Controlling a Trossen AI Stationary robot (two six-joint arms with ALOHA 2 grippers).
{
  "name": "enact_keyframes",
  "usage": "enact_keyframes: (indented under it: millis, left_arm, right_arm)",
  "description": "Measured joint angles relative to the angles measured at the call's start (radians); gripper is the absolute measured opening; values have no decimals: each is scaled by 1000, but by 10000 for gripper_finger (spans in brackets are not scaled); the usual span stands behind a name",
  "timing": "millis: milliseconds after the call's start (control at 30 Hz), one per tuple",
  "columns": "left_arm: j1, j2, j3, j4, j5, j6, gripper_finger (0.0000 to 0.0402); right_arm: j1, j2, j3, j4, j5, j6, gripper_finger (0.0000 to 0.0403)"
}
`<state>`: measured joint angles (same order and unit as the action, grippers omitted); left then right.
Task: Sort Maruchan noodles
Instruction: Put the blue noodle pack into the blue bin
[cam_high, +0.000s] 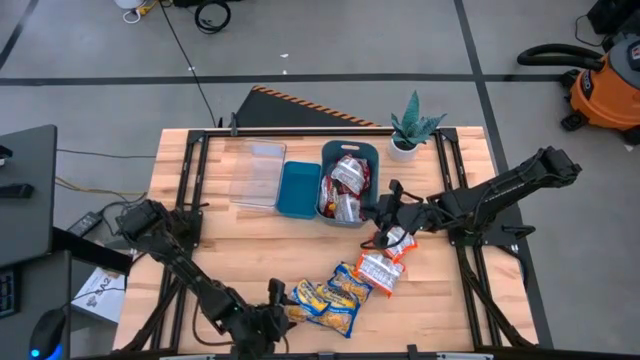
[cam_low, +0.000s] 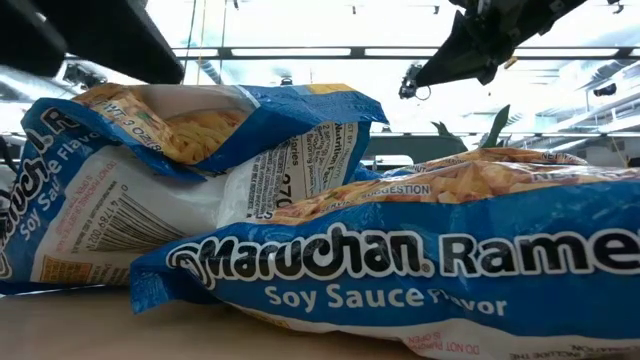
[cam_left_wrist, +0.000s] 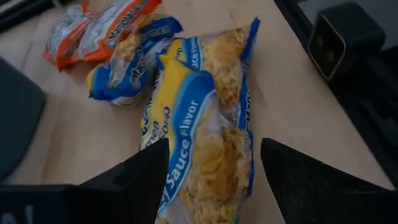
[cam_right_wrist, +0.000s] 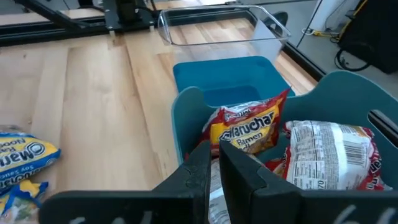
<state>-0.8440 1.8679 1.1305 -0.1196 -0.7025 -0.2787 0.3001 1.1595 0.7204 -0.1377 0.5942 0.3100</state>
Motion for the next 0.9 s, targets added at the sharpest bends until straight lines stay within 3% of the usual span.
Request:
enact_keyframes:
  millis: [400,633,900]
  left_arm:
    - [52,2,2,-101,0,-3,260]
    - [140,2,1,-265,51,-58,260]
    - [255,1,-27,-255,106,58,243]
  right_arm:
    - [-15,0,0,-6,17,-25,39]
    - [-15,0,0,-5,16,-25,39]
    - [-12,0,0,-2,15,-18,39]
